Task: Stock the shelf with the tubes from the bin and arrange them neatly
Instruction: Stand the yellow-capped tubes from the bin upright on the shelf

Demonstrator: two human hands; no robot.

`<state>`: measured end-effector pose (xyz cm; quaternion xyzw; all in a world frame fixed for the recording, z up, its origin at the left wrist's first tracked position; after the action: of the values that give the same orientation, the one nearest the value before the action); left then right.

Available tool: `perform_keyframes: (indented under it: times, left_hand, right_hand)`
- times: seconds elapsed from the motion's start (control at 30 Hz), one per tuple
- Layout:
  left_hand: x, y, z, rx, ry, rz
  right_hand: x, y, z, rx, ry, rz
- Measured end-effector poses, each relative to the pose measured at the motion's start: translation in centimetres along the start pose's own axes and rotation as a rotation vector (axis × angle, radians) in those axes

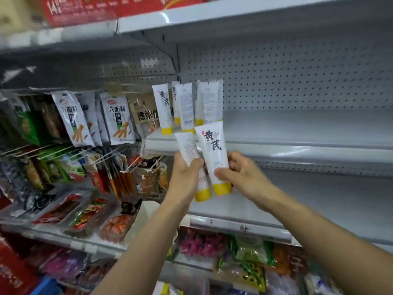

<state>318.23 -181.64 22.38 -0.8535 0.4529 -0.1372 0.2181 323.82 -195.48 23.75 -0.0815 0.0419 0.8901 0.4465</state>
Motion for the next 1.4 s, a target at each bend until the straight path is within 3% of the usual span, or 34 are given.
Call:
perform_keyframes:
  times: [0.2,0.5,0.8,1.03,1.3,1.4]
  left_hand:
    - [2.2,-3.9,-2.2,0.074,-0.072,0.010]
    - [2.1,-7.5,-1.7,0.105,-0.136,0.007]
    - [1.7,-10.0,-0.4,0.129,-0.124,0.021]
    - [2.1,-10.2,-0.5,0.125,-0.098,0.053]
    - [1.4,-10.3,-0.3,0.120,-0.092,0.024]
    - [1.0,-9.9,-0.7,0.114,-0.070,0.010]
  right_hand:
    - [-3.7,-2.5,5.7,-0.154,0.041,-0.239]
    - [-7.3,-11.6,7.3,-0.093,0.382,-0.527]
    - [-8.1,-18.1,5.6,0.008,0.501,-0.564]
    - [-8.5,-20.1,5.2,-0.014,0.520,-0.588]
    - [-8.2,-18.2,5.1,0.137,0.459,-0.514]
    - [-7.6,-15.5,5.2,0.055,0.436,-0.534]
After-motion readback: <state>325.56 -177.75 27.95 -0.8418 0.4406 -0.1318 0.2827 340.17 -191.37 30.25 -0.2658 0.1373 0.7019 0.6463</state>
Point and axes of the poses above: each hand's wrist, its own y-axis away from the middle knuckle, its own x-axis out of the palm, z = x × y, the point moved 2 cm from there along -y, towards the middle knuckle, and after that the axes turned 13 degrees about x, right-handed, at the moved point
